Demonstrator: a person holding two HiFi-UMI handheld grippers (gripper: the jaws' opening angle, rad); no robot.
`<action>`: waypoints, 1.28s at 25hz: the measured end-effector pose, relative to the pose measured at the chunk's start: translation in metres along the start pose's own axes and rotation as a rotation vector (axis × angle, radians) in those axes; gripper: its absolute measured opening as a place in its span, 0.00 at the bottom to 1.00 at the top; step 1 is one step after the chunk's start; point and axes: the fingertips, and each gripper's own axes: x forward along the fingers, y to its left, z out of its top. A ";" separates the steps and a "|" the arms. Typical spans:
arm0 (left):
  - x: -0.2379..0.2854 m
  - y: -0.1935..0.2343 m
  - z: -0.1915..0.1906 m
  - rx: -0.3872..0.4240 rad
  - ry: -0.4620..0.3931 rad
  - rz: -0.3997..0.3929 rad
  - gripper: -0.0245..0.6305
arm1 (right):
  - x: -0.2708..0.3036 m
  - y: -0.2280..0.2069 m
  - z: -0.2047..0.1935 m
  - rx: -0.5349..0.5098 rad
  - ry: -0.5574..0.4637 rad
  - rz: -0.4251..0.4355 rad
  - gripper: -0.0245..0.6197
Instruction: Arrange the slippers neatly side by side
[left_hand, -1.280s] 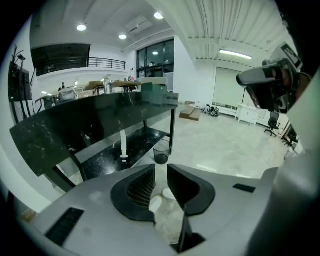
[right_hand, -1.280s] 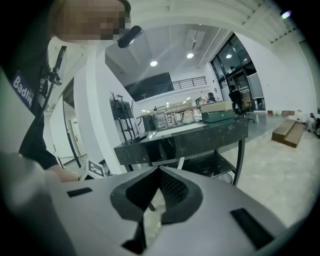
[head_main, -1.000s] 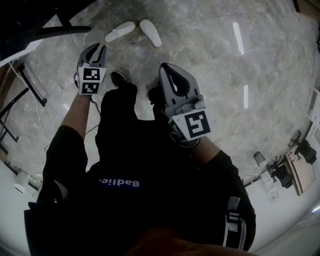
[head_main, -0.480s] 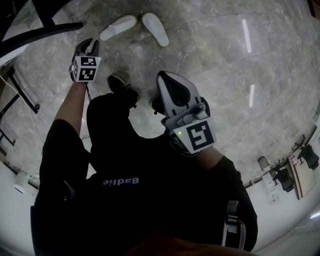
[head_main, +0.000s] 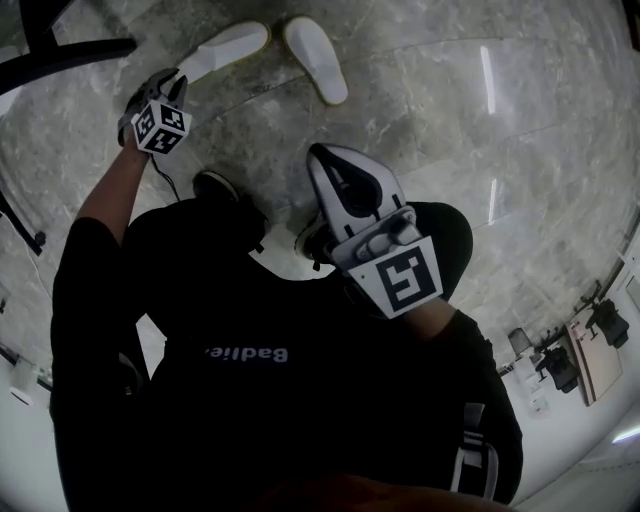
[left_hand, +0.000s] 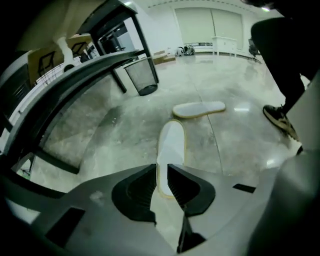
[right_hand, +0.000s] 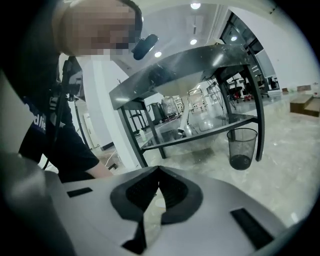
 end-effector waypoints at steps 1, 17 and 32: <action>0.013 -0.003 -0.009 0.034 0.014 -0.007 0.11 | 0.003 -0.003 -0.009 -0.006 0.006 -0.002 0.04; 0.102 -0.010 -0.077 0.277 0.135 -0.106 0.11 | 0.034 -0.022 -0.057 -0.046 0.021 -0.049 0.04; 0.113 -0.075 -0.068 0.275 0.169 -0.314 0.10 | 0.037 -0.030 -0.076 -0.027 0.048 -0.047 0.04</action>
